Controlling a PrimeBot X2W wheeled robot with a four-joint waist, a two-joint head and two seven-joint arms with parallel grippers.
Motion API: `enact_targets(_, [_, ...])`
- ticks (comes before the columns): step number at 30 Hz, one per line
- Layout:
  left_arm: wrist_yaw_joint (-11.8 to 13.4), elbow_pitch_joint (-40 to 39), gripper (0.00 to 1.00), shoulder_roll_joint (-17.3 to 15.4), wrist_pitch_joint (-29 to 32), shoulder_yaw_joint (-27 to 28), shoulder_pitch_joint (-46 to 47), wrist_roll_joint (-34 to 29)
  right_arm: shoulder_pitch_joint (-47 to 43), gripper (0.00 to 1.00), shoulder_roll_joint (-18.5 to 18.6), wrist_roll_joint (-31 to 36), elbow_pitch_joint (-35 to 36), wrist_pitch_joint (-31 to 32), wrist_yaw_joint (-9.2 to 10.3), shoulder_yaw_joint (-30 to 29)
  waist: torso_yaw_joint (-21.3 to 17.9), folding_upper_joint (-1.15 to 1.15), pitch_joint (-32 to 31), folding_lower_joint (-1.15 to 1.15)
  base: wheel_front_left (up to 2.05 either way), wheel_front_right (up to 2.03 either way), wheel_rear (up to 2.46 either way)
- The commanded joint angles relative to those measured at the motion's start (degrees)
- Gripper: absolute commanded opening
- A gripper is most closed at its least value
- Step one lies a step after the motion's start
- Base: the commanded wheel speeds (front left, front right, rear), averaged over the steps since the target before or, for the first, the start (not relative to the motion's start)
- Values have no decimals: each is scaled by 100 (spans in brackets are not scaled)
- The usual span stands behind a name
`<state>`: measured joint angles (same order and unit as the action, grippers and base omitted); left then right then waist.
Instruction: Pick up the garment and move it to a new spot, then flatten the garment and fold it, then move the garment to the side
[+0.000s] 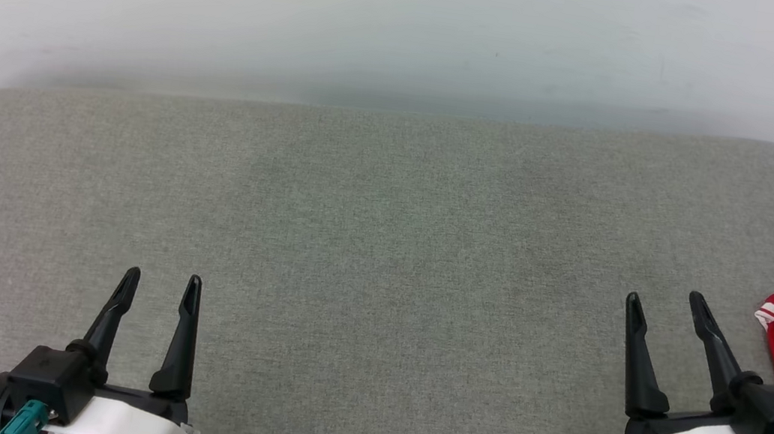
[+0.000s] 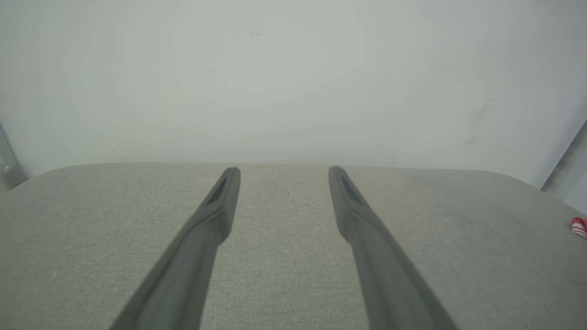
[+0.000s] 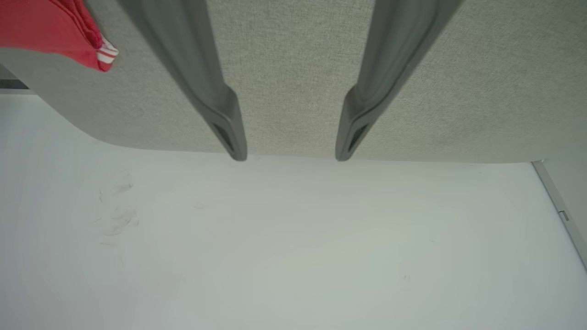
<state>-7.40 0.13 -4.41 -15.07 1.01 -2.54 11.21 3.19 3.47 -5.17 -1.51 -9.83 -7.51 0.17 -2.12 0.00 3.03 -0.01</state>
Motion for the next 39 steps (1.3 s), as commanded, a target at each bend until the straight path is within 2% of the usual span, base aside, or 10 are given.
enact_targets(1, [-8,4,100,10,-12,3,-62,-6,-70,100,-18,-24,-8,-30,4,1,-5,0,-6,1,0,0,0])
enact_targets(8, [-10,-35,100,-72,-12,-68,-106,125,-19,100,-60,-33,-99,-62,4,-50,-44,0,-26,1,0,0,0])
enact_targets(10, [-10,29,100,-141,-12,-89,-118,-29,0,100,-64,-61,-112,-63,4,-66,-44,0,-32,1,0,0,0])
enact_targets(24, [-11,29,100,-32,-12,46,-96,-96,45,100,-71,-128,-65,-99,4,-1,-39,0,-45,1,0,0,0])
enact_targets(25, [1,64,0,-36,0,20,-79,-104,13,0,-42,-137,-99,-76,-1,-3,-38,0,-47,1,0,0,0])
enact_targets(29, [2,260,0,-22,28,-26,-136,-37,-100,0,-42,-208,-289,-69,0,21,-37,0,-49,2,0,0,0])
enact_targets(39, [7,401,0,-51,267,-13,2,1140,-45,0,18,-1444,-408,104,0,2,-17,0,-68,2,0,0,0])
